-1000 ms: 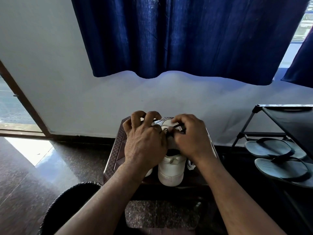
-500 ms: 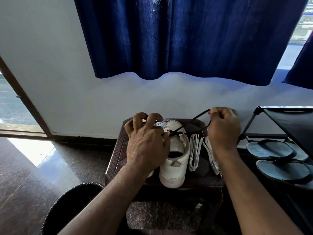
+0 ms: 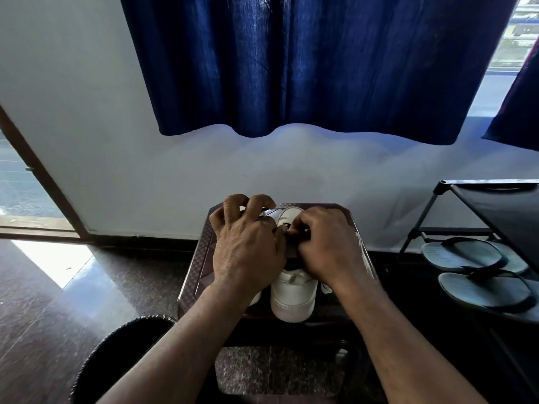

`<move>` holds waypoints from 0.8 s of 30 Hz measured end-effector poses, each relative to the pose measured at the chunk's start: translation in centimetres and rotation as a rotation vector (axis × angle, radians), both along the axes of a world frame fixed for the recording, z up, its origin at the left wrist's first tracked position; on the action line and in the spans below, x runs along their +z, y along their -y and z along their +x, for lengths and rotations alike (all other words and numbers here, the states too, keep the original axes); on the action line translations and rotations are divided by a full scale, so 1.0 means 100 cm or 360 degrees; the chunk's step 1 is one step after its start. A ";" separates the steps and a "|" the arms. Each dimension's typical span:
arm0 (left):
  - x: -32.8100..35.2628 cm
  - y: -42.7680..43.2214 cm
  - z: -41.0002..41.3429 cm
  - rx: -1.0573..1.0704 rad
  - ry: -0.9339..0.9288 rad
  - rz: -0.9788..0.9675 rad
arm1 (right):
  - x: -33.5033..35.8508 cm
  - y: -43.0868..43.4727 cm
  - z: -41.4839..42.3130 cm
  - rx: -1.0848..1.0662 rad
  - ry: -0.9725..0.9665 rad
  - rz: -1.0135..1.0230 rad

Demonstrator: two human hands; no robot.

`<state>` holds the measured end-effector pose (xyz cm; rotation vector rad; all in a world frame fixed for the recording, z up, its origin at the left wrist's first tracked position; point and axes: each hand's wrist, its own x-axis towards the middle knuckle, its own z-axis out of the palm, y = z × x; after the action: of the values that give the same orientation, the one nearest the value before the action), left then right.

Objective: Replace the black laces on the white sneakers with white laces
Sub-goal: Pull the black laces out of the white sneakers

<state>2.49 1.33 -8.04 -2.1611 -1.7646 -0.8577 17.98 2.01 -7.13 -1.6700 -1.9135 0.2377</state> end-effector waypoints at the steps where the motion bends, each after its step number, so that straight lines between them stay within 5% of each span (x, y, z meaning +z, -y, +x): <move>1: 0.000 0.000 0.000 0.0000 -0.0002 -0.0003 | -0.001 -0.001 0.000 -0.0013 0.0037 0.0032; 4: 0.000 -0.001 0.000 0.0014 -0.0002 -0.0005 | -0.002 -0.002 0.001 -0.0040 -0.0021 0.0109; 10: 0.000 0.000 0.001 -0.0004 0.0015 0.0003 | 0.019 -0.011 0.033 -0.0635 -0.1028 0.0447; 19: 0.000 0.000 0.001 0.0007 0.0011 -0.0009 | 0.004 -0.004 0.003 0.0018 0.0083 -0.0170; 24: 0.000 0.000 0.001 0.0009 0.0019 0.0013 | -0.005 -0.007 0.001 0.0023 -0.0145 0.0069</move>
<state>2.55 1.29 -8.07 -2.1492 -1.7691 -0.8770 18.13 2.71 -7.59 -1.5904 -1.8513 0.2711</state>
